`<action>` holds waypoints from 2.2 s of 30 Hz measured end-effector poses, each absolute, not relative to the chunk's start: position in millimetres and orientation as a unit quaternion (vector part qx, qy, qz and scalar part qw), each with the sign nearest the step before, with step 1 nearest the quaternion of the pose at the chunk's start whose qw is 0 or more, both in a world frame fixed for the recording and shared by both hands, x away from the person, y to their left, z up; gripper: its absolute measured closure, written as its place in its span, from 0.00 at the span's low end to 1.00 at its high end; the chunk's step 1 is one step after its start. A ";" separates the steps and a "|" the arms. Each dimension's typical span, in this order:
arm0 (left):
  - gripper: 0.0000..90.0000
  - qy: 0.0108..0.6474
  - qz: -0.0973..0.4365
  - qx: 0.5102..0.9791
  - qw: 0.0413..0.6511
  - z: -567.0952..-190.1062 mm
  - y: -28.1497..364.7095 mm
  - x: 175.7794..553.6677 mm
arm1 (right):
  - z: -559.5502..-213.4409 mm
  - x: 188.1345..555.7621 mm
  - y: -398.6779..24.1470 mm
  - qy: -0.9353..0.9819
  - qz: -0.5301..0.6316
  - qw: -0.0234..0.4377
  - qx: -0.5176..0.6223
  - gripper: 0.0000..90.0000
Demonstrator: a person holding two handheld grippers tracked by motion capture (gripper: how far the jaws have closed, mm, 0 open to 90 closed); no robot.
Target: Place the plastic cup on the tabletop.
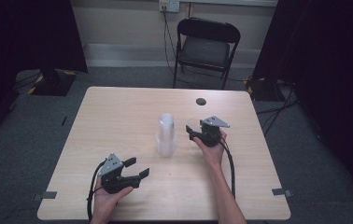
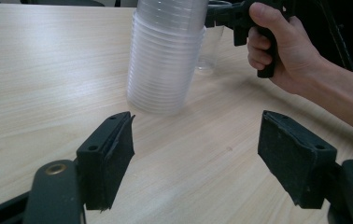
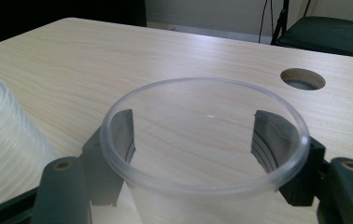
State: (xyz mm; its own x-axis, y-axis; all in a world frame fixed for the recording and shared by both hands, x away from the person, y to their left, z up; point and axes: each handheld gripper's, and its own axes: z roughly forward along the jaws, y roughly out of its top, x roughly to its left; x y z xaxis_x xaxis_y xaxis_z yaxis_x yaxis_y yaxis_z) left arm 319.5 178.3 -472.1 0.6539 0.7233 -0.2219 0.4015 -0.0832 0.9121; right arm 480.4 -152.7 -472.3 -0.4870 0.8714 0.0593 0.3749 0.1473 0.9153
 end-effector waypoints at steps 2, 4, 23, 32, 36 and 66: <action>0.30 0.388 0.146 0.723 0.553 -471.7 178.3 319.6 | -472.8 477.9 -153.3 0.714 0.485 0.258 0.434 0.33; 0.30 0.387 0.146 0.722 0.554 -471.5 178.2 319.5 | -472.5 475.6 -153.7 0.716 0.482 0.258 0.435 0.33; 0.29 0.391 0.142 0.724 0.551 -471.6 175.9 320.8 | -475.3 462.9 -159.0 0.723 0.474 0.252 0.435 0.33; 0.29 0.395 0.144 0.723 0.549 -470.9 177.5 321.4 | -473.9 462.0 -160.1 0.727 0.469 0.244 0.439 0.31; 0.29 0.393 0.147 0.723 0.549 -469.8 177.8 321.4 | -476.9 463.2 -160.1 0.730 0.462 0.236 0.444 0.27; 0.25 0.396 0.180 0.718 0.543 -462.5 181.3 322.8 | -475.6 441.7 -170.9 0.722 0.460 0.220 0.468 0.15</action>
